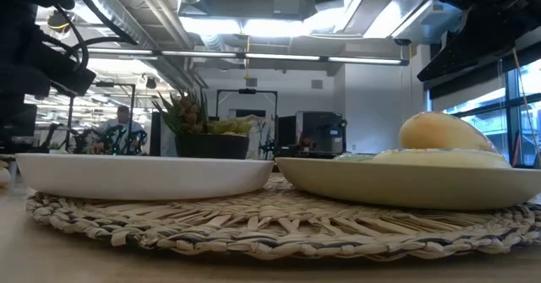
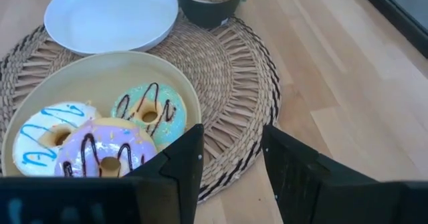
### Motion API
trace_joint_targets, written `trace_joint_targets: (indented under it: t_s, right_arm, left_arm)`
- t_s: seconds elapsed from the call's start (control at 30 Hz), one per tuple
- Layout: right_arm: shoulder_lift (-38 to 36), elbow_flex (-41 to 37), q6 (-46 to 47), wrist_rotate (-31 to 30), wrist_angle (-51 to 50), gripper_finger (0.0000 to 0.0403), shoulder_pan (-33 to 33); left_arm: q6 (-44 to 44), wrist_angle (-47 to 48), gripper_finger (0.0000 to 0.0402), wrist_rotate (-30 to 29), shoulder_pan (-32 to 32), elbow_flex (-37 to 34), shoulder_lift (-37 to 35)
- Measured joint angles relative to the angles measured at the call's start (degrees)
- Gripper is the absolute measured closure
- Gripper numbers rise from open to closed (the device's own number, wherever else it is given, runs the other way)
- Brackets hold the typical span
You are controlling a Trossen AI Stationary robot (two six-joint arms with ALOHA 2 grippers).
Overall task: Pick & Place donuts
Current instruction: Put the small orange donut on the white plate
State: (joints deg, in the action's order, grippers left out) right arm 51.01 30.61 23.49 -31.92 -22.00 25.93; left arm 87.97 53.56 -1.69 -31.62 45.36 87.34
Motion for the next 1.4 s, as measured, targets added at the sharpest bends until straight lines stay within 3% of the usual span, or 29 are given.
trace_joint_targets:
  t_s: [0.7,1.2,1.4]
  right_arm:
    - [0.06,0.0,-1.44,0.0,-0.09,0.0249,0.0]
    - [0.06,0.0,-1.49,0.0,-0.11,0.0249,0.0]
    - [0.06,-0.02,-1.49,0.0,-0.13,0.0249,0.01]
  left_arm:
    - [-1.89,0.02,0.0369,-0.48,0.0,0.0,0.02]
    - [-3.43,0.02,0.0395,0.28,0.0,0.0,-0.35]
    - [-5.23,3.19,0.0395,0.1,0.0,3.13,-0.72]
